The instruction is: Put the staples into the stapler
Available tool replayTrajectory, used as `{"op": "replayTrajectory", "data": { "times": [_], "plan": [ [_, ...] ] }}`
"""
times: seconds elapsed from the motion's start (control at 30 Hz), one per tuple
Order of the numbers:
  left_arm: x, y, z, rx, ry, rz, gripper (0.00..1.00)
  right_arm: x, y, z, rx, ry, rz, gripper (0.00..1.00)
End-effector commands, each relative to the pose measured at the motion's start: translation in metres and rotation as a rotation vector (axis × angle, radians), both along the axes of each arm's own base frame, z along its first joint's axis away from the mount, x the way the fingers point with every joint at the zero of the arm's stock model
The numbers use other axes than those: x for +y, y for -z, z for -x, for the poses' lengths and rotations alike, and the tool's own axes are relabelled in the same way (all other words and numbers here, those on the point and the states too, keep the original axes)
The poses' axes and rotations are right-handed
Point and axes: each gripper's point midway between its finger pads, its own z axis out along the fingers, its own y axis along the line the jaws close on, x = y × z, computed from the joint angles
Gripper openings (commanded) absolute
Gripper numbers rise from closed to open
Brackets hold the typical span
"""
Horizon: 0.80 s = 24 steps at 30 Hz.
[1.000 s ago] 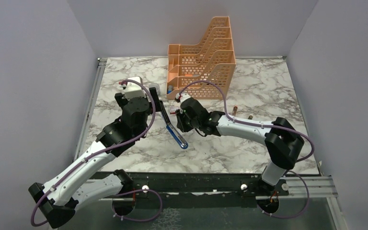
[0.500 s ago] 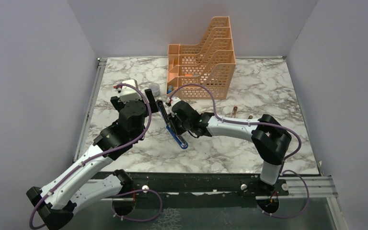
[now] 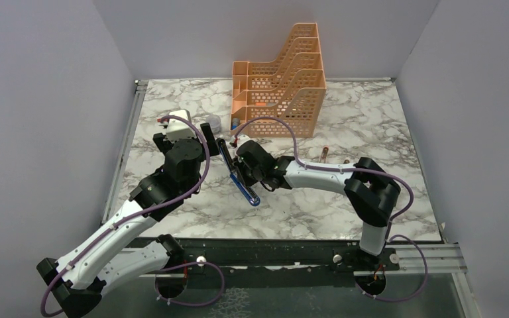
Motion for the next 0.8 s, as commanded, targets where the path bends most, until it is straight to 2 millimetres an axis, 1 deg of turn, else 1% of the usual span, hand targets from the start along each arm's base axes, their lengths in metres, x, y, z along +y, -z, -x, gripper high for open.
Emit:
{"op": "replayTrajectory", "data": {
  "times": [0.0,0.37,0.77],
  "plan": [
    [0.000,-0.003,-0.002,-0.018,-0.011,0.015,0.94,0.003,0.000,-0.004,-0.024,0.002,0.018,0.23],
    [0.000,-0.001,-0.002,-0.018,-0.012,0.013,0.94,0.001,0.009,-0.003,-0.010,0.003,0.044,0.22],
    [0.000,-0.001,-0.002,-0.017,-0.013,0.011,0.94,-0.003,0.014,-0.002,-0.007,-0.002,0.061,0.22]
  ]
}}
